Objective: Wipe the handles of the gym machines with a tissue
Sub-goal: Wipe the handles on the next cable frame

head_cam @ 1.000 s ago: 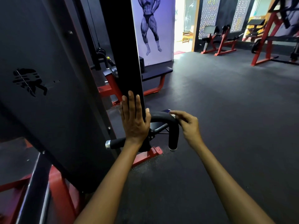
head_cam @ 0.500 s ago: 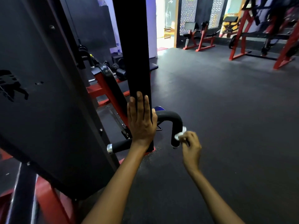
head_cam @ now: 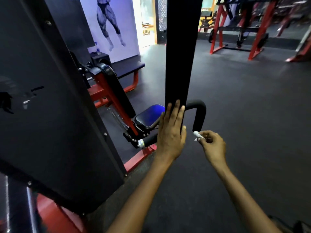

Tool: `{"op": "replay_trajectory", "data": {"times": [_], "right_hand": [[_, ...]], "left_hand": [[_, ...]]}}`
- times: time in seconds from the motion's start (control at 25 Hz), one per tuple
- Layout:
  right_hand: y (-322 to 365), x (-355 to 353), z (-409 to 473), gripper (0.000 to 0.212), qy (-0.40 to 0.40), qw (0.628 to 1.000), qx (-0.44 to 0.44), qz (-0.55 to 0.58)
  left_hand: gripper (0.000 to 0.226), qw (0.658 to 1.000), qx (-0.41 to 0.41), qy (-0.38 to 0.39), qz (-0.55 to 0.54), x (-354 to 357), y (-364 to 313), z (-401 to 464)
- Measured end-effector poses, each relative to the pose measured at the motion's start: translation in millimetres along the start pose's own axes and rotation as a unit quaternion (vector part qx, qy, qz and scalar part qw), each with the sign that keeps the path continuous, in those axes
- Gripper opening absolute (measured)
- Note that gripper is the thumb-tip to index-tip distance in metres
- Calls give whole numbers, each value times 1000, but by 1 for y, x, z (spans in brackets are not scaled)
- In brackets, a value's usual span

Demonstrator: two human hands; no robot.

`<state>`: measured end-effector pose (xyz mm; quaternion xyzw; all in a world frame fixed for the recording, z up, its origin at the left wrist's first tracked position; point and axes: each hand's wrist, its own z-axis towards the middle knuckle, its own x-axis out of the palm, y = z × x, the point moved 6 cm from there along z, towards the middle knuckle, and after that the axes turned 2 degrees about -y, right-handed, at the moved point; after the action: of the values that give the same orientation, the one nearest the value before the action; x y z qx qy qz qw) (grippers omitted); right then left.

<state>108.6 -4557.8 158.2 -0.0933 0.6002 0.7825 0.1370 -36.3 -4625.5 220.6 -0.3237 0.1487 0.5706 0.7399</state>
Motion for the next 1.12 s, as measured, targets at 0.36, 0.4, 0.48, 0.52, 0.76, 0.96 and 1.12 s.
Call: {"op": "replay_trajectory", "data": {"times": [0.36,0.4,0.48,0.52,0.76,0.96,1.12], "right_hand": [[61,-4,-105,6,70,981,-46,-172],[64,-2,-109,4,72,981,-43,-174],[68,4,-114,3,74,982,-39,-169],[69,9,-115,3,68,983,-39,-163],[67,51,-98,9,-15,986,-40,-160],[68,77,-84,14,-94,989,-14,-118],[63,81,-82,9,-155,980,41,-121]], "left_hand": [[48,972,-145,182,-42,-90,56,-79],[47,971,-147,184,-45,-93,63,-82],[44,973,-143,170,-57,-97,75,-85],[42,975,-135,164,-68,-95,82,-83],[41,976,-58,182,-101,-66,135,-45],[40,975,11,180,-128,-46,163,-6],[39,963,45,205,-168,-19,154,28]]}}
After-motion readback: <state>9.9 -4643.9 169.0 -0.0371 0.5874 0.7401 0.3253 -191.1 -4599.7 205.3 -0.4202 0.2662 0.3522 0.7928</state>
